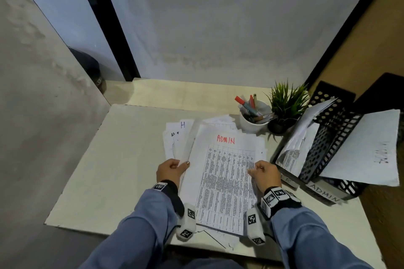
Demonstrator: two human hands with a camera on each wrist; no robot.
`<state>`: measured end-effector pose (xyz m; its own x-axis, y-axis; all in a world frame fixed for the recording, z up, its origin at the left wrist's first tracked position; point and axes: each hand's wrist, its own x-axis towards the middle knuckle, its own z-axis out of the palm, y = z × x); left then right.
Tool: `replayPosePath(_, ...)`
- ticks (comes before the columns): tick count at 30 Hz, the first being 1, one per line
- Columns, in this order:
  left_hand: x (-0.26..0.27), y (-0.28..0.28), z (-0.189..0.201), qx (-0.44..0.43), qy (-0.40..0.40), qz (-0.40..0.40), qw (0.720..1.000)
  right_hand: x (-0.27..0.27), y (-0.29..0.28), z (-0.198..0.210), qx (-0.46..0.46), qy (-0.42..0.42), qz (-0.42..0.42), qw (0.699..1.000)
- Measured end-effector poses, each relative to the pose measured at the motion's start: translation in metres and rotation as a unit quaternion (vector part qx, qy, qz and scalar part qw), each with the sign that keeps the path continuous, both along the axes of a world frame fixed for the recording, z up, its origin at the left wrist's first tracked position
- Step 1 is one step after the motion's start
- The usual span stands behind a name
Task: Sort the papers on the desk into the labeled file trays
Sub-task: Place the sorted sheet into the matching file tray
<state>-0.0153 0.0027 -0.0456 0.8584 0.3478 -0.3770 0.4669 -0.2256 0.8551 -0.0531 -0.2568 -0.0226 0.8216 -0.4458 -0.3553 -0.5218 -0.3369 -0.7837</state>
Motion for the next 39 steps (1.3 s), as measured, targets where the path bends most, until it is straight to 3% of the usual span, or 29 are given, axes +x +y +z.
replayPosePath(7,0.01,0.013,0.008,0.056,-0.018,-0.062,0.996,-0.008,-0.01,-0.004,0.065,-0.044,-0.031,0.996)
replayPosePath(13,0.005,-0.002,0.019,0.095,-0.066,-0.05,0.992,0.002,-0.005,-0.01,0.118,0.01,-0.072,0.99)
replayPosePath(17,0.005,-0.006,0.014,0.028,-0.037,-0.021,0.999,0.01,-0.008,-0.012,0.119,0.066,-0.051,0.989)
replayPosePath(22,0.007,-0.003,-0.001,-0.089,0.008,-0.02,0.996,0.009,-0.006,-0.006,0.13,0.065,-0.053,0.988)
replayPosePath(26,0.002,-0.009,0.005,-0.146,0.036,-0.032,0.988,0.005,-0.002,-0.004,0.249,0.012,-0.132,0.959)
replayPosePath(30,0.0,-0.013,0.019,-0.17,0.074,-0.057,0.981,0.008,0.001,-0.003,0.256,0.02,-0.133,0.957)
replayPosePath(33,-0.002,-0.022,0.054,-0.271,0.092,-0.065,0.956,0.012,0.004,0.01,0.236,-0.004,-0.135,0.962)
replayPosePath(35,-0.003,-0.03,0.079,-0.273,0.074,-0.094,0.955,0.014,0.01,0.032,0.213,-0.053,-0.119,0.968)
replayPosePath(39,-0.011,-0.045,0.114,-0.161,-0.09,-0.141,0.973,0.016,0.02,0.079,0.192,-0.19,-0.081,0.959)
